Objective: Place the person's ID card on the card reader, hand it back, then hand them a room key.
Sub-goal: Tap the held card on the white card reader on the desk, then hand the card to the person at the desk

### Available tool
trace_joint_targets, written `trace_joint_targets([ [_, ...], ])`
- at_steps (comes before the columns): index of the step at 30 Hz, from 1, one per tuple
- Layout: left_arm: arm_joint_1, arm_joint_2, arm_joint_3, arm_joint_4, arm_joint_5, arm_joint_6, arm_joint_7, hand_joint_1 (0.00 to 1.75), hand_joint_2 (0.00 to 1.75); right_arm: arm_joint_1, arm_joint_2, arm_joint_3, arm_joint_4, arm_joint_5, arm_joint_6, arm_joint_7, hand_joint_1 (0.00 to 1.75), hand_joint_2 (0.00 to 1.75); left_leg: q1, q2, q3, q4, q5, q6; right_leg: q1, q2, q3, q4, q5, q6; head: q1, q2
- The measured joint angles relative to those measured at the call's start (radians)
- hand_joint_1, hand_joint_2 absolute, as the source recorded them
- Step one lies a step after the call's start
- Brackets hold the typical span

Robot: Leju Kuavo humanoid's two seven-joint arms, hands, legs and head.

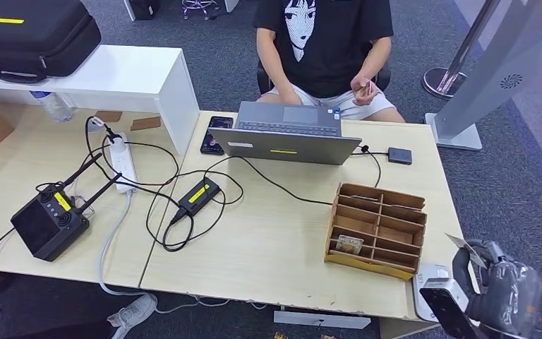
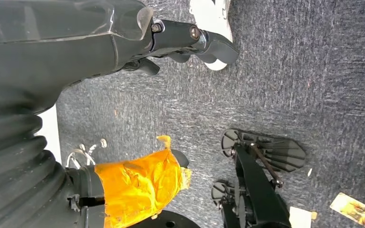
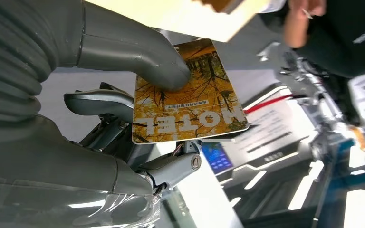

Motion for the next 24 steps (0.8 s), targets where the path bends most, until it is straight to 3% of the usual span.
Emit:
trace_joint_targets([
  [3,-0.003,0.001,-0.001,0.000,-0.020,-0.012,0.001,0.00,1.75,-0.123,-0.058,0.071,0.009,-0.066,0.131,0.024,1.75,1.75,0.000,0.004,0.000,0.000,0.001,0.001,0.000,0.004,0.000,0.000,0.003,0.001,0.000,0.000],
  [5,-0.007,0.004,-0.004,0.000,-0.035,-0.024,0.001,0.00,1.75,-0.251,-0.113,0.140,0.051,-0.141,0.279,0.037,1.75,1.75,-0.001,0.006,-0.001,0.000,0.004,0.003,0.000,0.006,-0.001,0.000,0.006,0.002,0.000,0.000],
  [8,-0.011,0.009,-0.014,0.000,-0.056,-0.042,0.001,0.00,1.75,-0.518,-0.167,0.265,0.187,-0.264,0.507,0.050,1.75,1.75,-0.001,0.008,-0.003,0.000,0.009,0.003,0.000,0.009,-0.005,0.001,0.011,0.002,0.000,0.000],
  [11,-0.016,0.015,-0.027,0.000,-0.072,-0.054,0.001,0.00,1.75,-0.800,-0.174,0.396,0.380,-0.383,0.656,0.053,1.75,1.75,0.000,0.006,-0.006,0.000,0.015,0.004,0.000,0.007,-0.008,0.001,0.014,0.003,0.000,0.000],
  [16,-0.016,0.021,-0.043,0.000,-0.089,-0.062,0.004,0.00,1.75,-1.143,-0.130,0.559,0.687,-0.535,0.735,0.058,1.75,1.75,0.001,-0.001,-0.008,0.000,0.018,0.003,0.000,0.001,-0.009,0.002,0.015,0.004,0.000,0.000],
  [24,-0.016,0.027,-0.062,0.000,-0.107,-0.067,0.009,0.00,1.75,-1.368,-0.040,0.675,0.976,-0.582,0.729,0.089,1.75,1.75,0.000,-0.003,-0.012,0.000,0.018,0.003,0.000,-0.001,-0.012,0.002,0.015,0.004,0.000,0.000],
])
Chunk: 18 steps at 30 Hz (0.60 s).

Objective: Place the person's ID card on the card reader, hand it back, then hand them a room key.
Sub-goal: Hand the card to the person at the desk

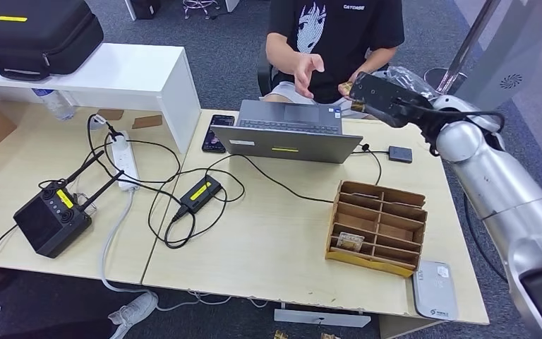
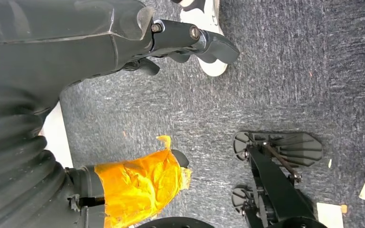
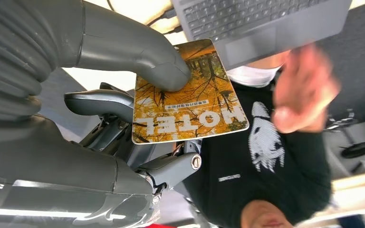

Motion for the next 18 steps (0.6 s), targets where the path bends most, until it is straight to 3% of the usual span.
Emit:
trace_joint_targets([
  [6,-0.001,0.002,-0.020,0.000,-0.018,-0.001,0.002,0.00,1.75,-0.110,0.100,0.053,0.204,0.004,-0.024,0.013,1.75,1.75,0.000,0.000,0.000,0.000,0.000,0.000,0.000,0.000,0.000,0.000,0.000,0.000,0.000,0.000],
  [8,-0.001,0.003,-0.023,0.000,-0.020,-0.001,0.005,0.00,1.75,-0.123,0.123,0.065,0.244,0.004,-0.034,0.000,1.62,1.75,0.001,0.000,0.000,0.000,0.000,0.000,0.000,0.000,0.000,0.000,0.000,0.000,0.000,0.000],
  [11,-0.001,0.004,-0.025,0.000,-0.021,-0.001,0.009,0.00,1.75,-0.126,0.150,0.079,0.283,-0.007,-0.021,-0.026,0.36,1.75,0.001,0.000,0.000,0.000,0.000,0.000,0.000,0.000,-0.001,0.000,0.000,0.000,0.000,0.000],
  [12,0.000,0.005,-0.025,0.000,-0.021,-0.001,0.010,0.00,1.75,-0.126,0.157,0.082,0.292,-0.016,-0.005,-0.037,0.02,1.75,0.001,-0.001,0.000,0.000,0.000,0.000,0.000,0.000,-0.001,0.000,0.000,0.000,0.000,0.000],
  [15,0.000,0.005,-0.027,0.000,-0.021,-0.001,0.014,0.00,1.75,-0.126,0.166,0.088,0.307,-0.061,0.059,-0.085,0.00,1.75,0.001,-0.001,0.000,0.000,0.000,0.000,0.000,0.000,-0.001,0.000,0.000,0.000,0.000,0.000],
  [18,0.001,0.006,-0.028,0.000,-0.016,-0.001,0.019,0.00,1.75,-0.124,0.166,0.090,0.312,-0.112,0.099,-0.133,0.00,0.44,0.001,-0.001,0.000,0.000,0.000,0.000,0.000,0.000,-0.001,0.000,0.000,0.000,0.000,0.000],
])
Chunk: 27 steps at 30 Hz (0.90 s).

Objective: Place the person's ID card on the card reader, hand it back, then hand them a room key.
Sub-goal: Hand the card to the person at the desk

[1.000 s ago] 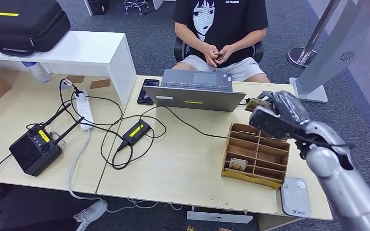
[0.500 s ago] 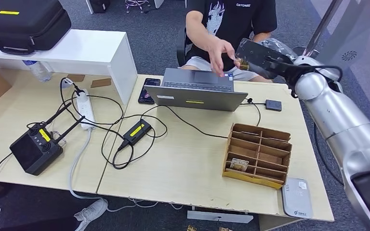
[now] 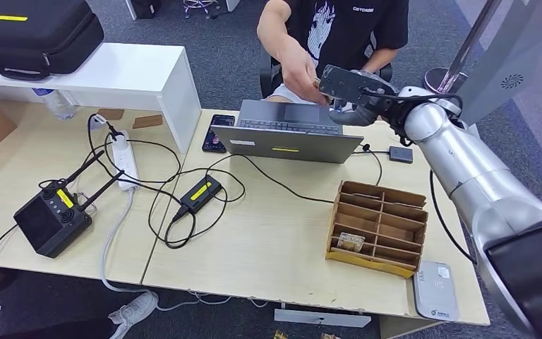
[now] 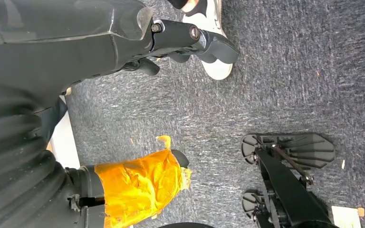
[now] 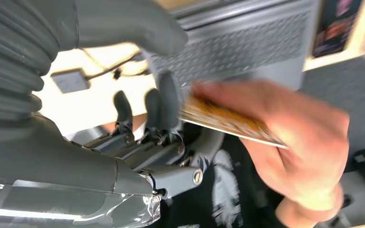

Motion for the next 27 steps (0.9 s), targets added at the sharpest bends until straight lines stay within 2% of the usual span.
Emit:
trace_joint_targets([
  [1,0.001,0.000,0.000,0.000,0.003,0.000,0.001,0.00,1.75,0.004,-0.003,0.000,-0.005,-0.020,0.008,-0.015,0.00,0.00,0.000,0.000,0.000,0.000,0.000,0.000,0.000,0.000,0.000,0.000,0.000,0.000,0.000,0.000],
  [3,0.003,0.000,0.000,0.000,0.010,0.000,0.004,0.00,1.75,0.024,-0.018,-0.001,-0.037,-0.067,0.014,-0.043,0.00,0.00,0.000,0.000,0.000,0.000,0.000,0.000,0.000,0.000,0.000,0.000,0.000,0.000,0.000,0.000],
  [7,0.006,0.000,0.000,0.000,0.027,0.007,0.012,0.00,1.75,0.106,-0.080,-0.005,-0.184,-0.154,-0.017,-0.072,0.00,1.75,0.000,0.000,0.000,0.001,0.000,0.000,0.000,0.000,0.000,-0.001,0.000,0.000,0.000,0.000],
  [11,0.009,-0.002,0.006,0.000,0.048,0.022,0.016,0.00,1.75,0.285,-0.174,-0.033,-0.432,-0.160,-0.127,-0.106,0.00,1.75,0.000,-0.002,0.000,0.001,-0.001,0.001,0.000,-0.002,0.002,-0.002,-0.001,0.001,0.000,0.000],
  [16,0.013,-0.006,0.021,0.000,0.074,0.042,0.018,0.00,1.75,0.595,-0.266,-0.105,-0.738,-0.029,-0.301,-0.138,0.00,1.75,0.000,-0.003,0.000,0.001,-0.003,0.002,0.000,-0.004,0.002,-0.003,-0.002,0.001,0.000,0.000],
  [23,0.016,-0.016,0.046,0.000,0.095,0.068,0.018,0.00,1.75,1.046,-0.277,-0.258,-1.007,0.329,-0.635,-0.150,0.00,1.75,0.000,-0.005,0.000,0.000,-0.007,0.001,0.000,-0.006,0.003,-0.003,-0.006,0.001,0.000,0.000],
  [27,0.015,-0.017,0.055,0.000,0.097,0.071,0.018,0.00,1.75,1.185,-0.271,-0.326,-1.079,0.398,-0.705,-0.142,0.00,1.75,0.000,-0.003,0.000,0.000,-0.008,0.001,0.000,-0.004,0.003,-0.003,-0.006,0.000,0.000,0.000],
])
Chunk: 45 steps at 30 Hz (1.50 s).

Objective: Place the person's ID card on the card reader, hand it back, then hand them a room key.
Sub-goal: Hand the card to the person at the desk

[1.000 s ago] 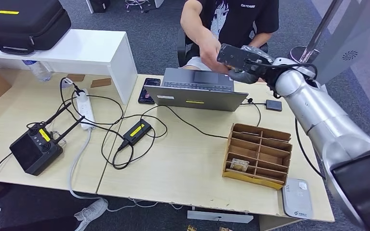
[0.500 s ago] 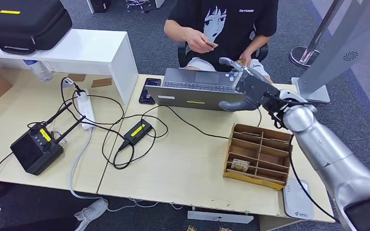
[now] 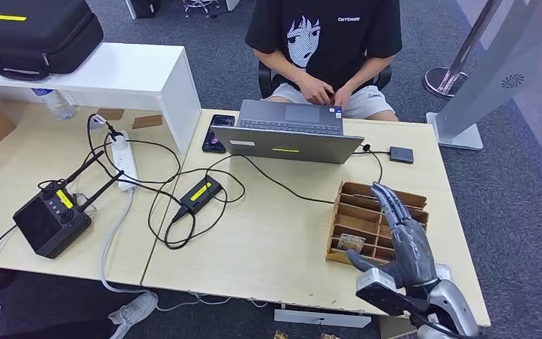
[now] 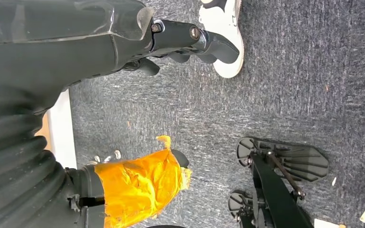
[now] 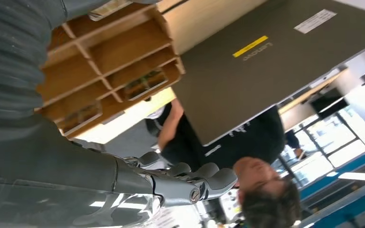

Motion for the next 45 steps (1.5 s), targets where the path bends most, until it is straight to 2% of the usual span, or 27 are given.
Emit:
trace_joint_targets([
  [3,0.000,0.000,0.003,0.000,0.000,0.001,0.000,0.00,1.75,0.052,0.006,-0.035,-0.031,0.047,-0.026,0.018,0.00,1.75,0.000,0.000,0.000,0.000,0.000,0.000,0.000,0.000,0.000,0.000,0.000,0.000,0.000,0.000],
  [10,-0.001,-0.004,0.004,0.000,-0.016,0.004,0.003,0.00,1.75,0.151,0.057,-0.134,-0.058,0.317,-0.194,0.096,0.00,1.75,0.000,0.001,0.001,0.000,0.000,0.000,0.000,0.001,0.000,0.000,0.000,0.000,0.000,0.000],
  [14,-0.002,-0.005,0.004,0.000,-0.027,0.003,0.003,0.00,1.75,0.155,0.089,-0.165,-0.040,0.459,-0.239,0.153,0.00,1.75,0.000,0.002,0.001,0.000,0.000,0.000,0.000,0.001,0.000,0.000,0.000,0.000,0.000,0.000],
  [17,-0.004,-0.006,0.003,0.000,-0.035,-0.001,0.003,0.00,1.75,0.134,0.100,-0.179,-0.002,0.516,-0.245,0.188,0.00,1.75,0.000,0.002,0.001,0.000,0.000,0.000,0.000,0.001,0.000,0.000,0.000,0.000,0.000,0.000],
  [31,-0.008,-0.006,-0.018,0.000,-0.066,-0.013,0.006,0.00,1.75,-0.014,0.103,-0.248,0.276,0.534,-0.255,0.243,0.00,1.75,0.000,0.001,0.001,0.000,0.000,0.000,0.000,0.001,0.001,0.000,0.001,0.000,0.000,0.000],
  [36,-0.008,-0.006,-0.024,0.000,-0.069,-0.014,0.006,0.00,1.75,-0.043,0.103,-0.290,0.352,0.503,-0.261,0.216,0.00,1.75,0.000,0.001,0.001,0.000,0.000,0.000,0.000,0.001,0.001,0.000,0.001,0.000,0.000,0.000],
  [45,-0.008,-0.006,-0.025,0.000,-0.070,-0.013,0.007,0.00,1.75,-0.048,0.121,-0.352,0.385,0.506,-0.262,0.173,0.00,1.75,0.000,0.001,0.001,0.000,0.000,0.000,0.000,0.001,0.001,0.000,0.001,0.000,0.000,0.000],
])
